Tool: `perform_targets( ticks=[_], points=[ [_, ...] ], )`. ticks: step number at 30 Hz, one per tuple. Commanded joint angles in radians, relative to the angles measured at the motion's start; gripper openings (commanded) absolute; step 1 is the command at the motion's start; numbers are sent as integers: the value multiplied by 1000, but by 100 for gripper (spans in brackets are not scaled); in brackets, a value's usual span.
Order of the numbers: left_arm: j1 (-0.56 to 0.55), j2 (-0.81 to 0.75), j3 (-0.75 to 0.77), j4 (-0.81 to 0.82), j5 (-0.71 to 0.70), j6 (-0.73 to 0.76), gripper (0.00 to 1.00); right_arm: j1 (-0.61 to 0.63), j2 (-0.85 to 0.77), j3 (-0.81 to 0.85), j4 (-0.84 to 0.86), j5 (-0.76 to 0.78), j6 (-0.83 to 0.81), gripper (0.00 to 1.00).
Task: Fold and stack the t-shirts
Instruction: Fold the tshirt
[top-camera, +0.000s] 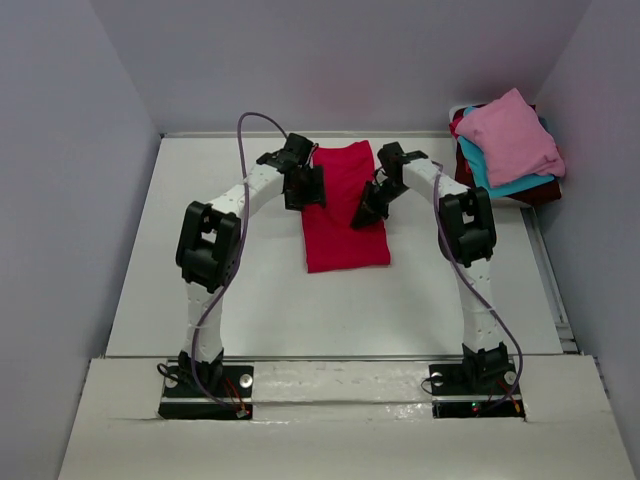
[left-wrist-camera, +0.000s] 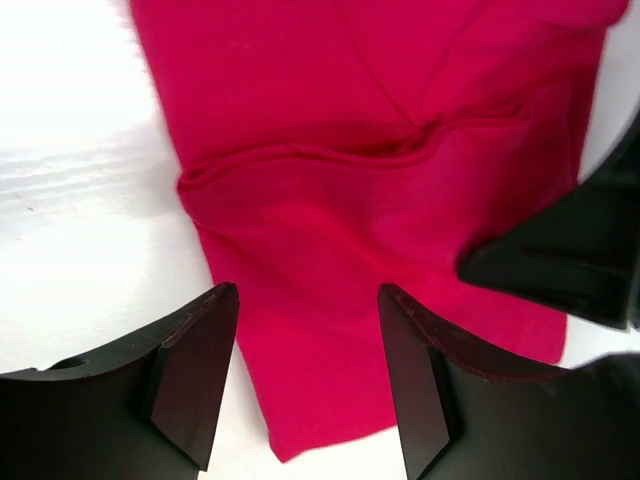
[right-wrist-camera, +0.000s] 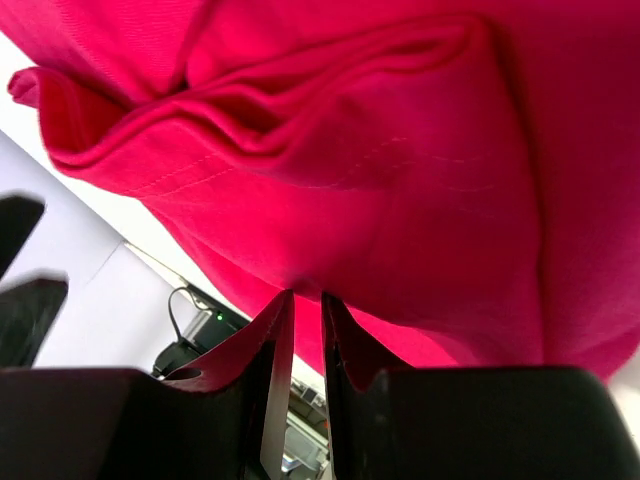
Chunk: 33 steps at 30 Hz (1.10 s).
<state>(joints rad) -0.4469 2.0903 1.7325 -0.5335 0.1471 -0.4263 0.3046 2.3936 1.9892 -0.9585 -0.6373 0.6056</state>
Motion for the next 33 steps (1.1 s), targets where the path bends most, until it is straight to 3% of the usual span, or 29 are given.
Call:
perform_targets(
  ticks=[1,9,24,33],
  points=[
    [-36,-78,58,-48,80,40,69,-5,-51,-17,44,-21,-20,23],
    [-47,45,70,-37,163,21,65,-5,25,48,38,-25,-24,23],
    [-47,106,65,-106,69,9,64,-5,214,252,1,-16,-12,23],
    [-47,93,27,-123,42,8,64,-104,205,286,24,11,22,23]
  ],
)
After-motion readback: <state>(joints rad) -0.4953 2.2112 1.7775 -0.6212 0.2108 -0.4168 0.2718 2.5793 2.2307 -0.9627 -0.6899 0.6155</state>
